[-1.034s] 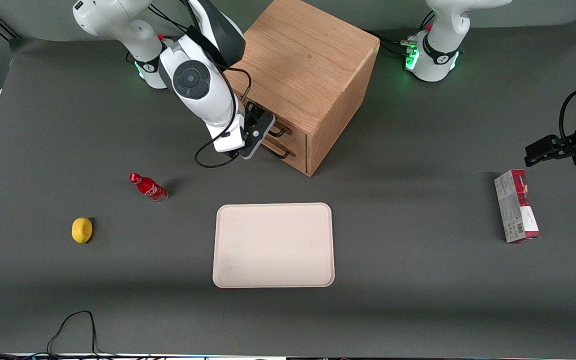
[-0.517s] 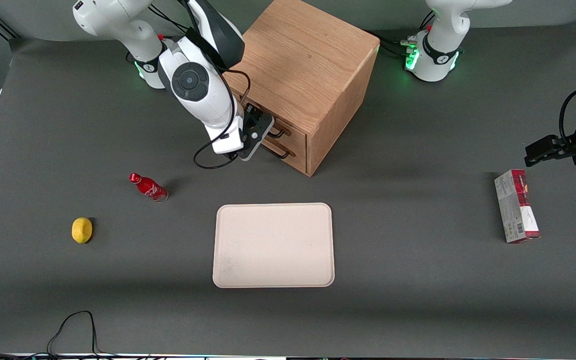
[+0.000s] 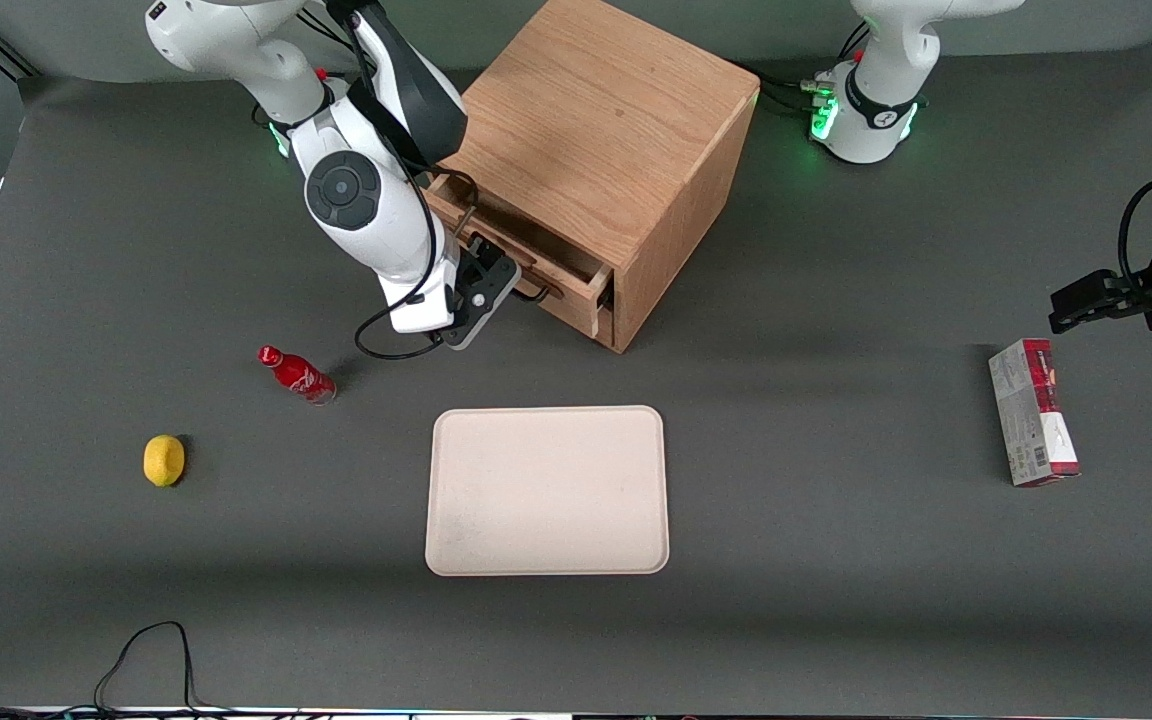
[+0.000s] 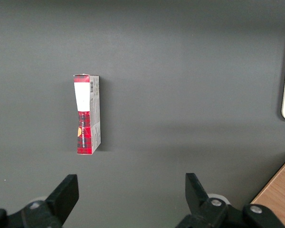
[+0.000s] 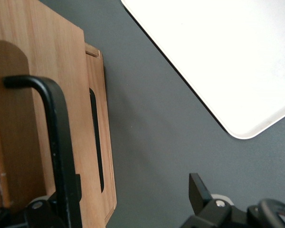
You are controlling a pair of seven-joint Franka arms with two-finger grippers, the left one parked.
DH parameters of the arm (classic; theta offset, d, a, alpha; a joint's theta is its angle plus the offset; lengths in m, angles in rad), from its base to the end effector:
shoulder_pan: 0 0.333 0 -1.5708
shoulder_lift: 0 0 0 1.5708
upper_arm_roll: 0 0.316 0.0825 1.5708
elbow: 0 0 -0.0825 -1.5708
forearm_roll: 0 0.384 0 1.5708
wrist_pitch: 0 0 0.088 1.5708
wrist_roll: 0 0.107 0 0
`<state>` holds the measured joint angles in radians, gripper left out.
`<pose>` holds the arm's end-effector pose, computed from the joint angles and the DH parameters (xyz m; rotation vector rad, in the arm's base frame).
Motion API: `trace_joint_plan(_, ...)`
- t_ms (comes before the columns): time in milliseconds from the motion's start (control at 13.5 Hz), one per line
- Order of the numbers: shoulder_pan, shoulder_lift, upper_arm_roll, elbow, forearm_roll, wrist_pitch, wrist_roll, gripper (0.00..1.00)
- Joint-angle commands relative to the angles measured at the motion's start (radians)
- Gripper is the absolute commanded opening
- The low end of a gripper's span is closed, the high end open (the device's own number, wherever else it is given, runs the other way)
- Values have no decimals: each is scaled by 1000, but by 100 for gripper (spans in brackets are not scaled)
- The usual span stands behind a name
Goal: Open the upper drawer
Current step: 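Pull the upper drawer outward from the cabinet with the right gripper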
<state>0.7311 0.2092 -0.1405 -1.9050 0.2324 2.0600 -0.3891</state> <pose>0.4899 0.3473 0.3875 -2.6977 -1.2490 0.1008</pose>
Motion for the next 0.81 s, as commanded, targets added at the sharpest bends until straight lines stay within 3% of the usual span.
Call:
trace_joint_plan(0, -1, 32, -10, 57, -8, -12, -8, 100)
trace_joint_plan(739, -73, 67, -36, 132, -8, -70, -97, 100)
